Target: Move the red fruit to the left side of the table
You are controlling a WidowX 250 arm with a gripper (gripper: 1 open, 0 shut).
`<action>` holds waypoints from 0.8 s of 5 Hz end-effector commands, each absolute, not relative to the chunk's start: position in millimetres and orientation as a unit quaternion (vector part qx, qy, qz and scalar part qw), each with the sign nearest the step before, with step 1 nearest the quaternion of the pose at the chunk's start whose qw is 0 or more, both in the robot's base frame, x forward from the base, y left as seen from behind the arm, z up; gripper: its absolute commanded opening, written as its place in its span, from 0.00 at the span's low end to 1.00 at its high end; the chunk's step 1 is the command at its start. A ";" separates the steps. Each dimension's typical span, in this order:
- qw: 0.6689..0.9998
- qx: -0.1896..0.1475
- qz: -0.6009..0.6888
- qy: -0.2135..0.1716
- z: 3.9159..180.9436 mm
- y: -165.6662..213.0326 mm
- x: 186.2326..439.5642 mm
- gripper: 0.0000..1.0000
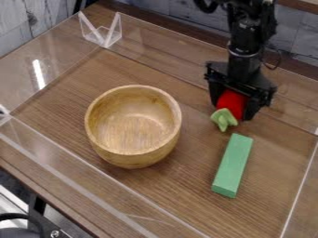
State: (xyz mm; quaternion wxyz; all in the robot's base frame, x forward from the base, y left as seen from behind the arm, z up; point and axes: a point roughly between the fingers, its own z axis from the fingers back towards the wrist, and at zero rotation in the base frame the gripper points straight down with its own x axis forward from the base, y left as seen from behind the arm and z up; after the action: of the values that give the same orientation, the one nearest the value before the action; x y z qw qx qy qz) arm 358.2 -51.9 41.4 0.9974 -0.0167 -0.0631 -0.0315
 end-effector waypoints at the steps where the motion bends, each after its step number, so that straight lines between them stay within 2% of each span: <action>1: 0.994 -0.023 -0.027 -0.105 72.8 -55.4 374.9 1.00; 2: 0.994 -0.026 -0.023 -0.106 73.3 -57.5 376.4 1.00; 3: 0.994 -0.027 -0.022 -0.105 74.3 -58.6 377.3 0.00; 4: 0.991 -0.031 -0.048 -0.122 94.3 -48.1 372.7 0.00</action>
State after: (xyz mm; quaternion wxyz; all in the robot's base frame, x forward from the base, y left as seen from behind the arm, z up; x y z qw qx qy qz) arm 367.9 -49.4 68.7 0.9946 -0.0294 -0.0874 -0.0466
